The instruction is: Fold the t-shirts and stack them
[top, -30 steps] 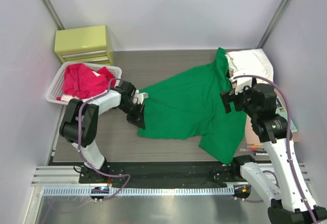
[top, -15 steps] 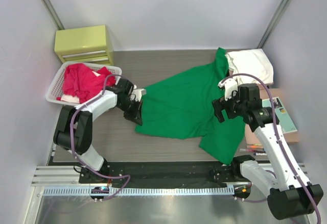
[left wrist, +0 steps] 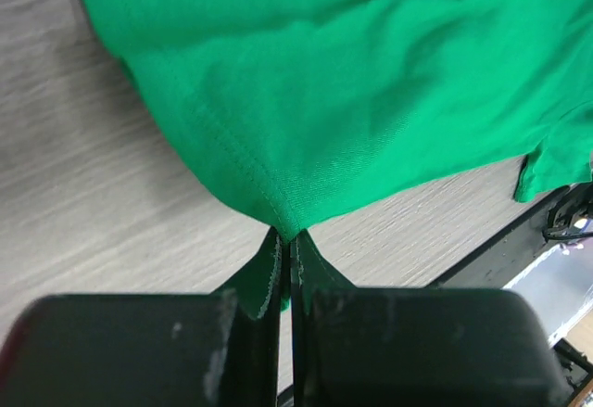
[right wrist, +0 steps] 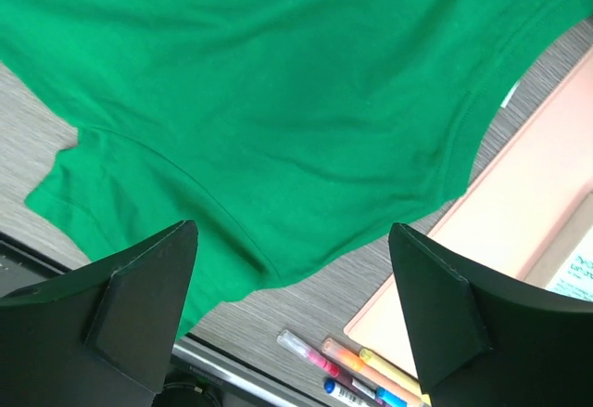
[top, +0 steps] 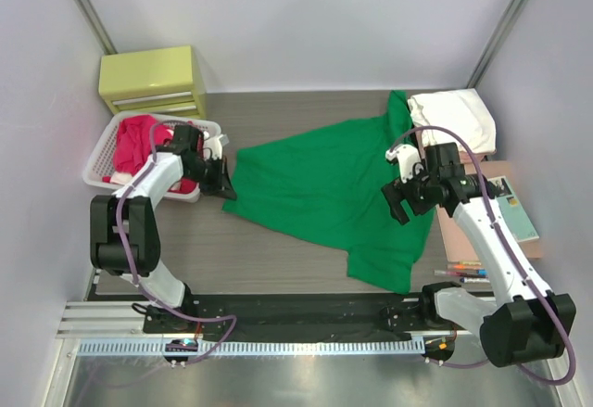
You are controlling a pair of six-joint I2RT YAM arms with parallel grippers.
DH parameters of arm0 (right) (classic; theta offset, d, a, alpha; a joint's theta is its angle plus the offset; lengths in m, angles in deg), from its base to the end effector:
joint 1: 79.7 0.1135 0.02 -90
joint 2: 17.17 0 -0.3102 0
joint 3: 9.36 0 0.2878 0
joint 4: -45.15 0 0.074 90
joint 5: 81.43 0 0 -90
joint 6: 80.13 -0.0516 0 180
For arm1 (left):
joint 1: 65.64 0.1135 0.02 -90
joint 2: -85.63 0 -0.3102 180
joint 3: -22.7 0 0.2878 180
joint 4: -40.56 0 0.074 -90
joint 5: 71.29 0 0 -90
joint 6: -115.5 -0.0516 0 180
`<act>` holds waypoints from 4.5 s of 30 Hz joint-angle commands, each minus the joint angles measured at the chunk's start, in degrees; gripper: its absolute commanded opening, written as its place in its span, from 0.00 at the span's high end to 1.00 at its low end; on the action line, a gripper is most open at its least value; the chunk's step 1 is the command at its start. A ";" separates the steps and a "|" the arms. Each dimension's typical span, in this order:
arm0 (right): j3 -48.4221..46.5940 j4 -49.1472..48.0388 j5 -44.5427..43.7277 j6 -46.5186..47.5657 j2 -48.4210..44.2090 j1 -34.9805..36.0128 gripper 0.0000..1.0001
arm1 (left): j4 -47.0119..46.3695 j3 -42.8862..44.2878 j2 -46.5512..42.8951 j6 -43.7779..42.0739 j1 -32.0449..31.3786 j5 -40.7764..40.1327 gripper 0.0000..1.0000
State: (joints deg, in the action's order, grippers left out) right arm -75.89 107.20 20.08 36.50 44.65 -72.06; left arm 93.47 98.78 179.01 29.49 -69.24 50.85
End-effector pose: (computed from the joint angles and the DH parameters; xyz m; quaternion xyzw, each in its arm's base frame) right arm 0.2242 0.0405 0.3057 -0.3083 0.9041 0.0488 0.2918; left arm 0.3505 -0.0496 0.2268 0.0443 0.9468 -0.2830 0.1467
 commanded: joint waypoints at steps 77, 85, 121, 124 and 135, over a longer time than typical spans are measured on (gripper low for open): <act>7.13 -8.88 0.45 1.67 18.75 44.12 0.29 | -2.47 35.89 16.04 -0.30 -0.80 -20.80 1.00; 2.56 -10.73 -0.08 1.84 26.33 50.45 0.33 | -2.30 35.09 15.42 -0.91 -0.80 -21.33 1.00; -14.58 -14.25 -15.37 6.33 1.21 24.63 0.99 | -6.70 21.82 -1.43 -1.97 -0.89 -16.50 1.00; -15.28 -14.51 -15.56 4.48 -4.68 18.75 0.99 | -2.50 22.34 -8.11 -1.27 -0.89 -14.39 1.00; -20.20 -14.77 -24.16 3.87 -21.12 8.10 0.99 | -3.26 12.43 -47.01 -6.89 1.22 -16.92 1.00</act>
State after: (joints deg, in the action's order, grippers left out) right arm -90.86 93.84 0.69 42.17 26.44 -62.64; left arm 92.88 115.64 143.76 25.30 -69.94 35.77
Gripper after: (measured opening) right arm 0.028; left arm 0.010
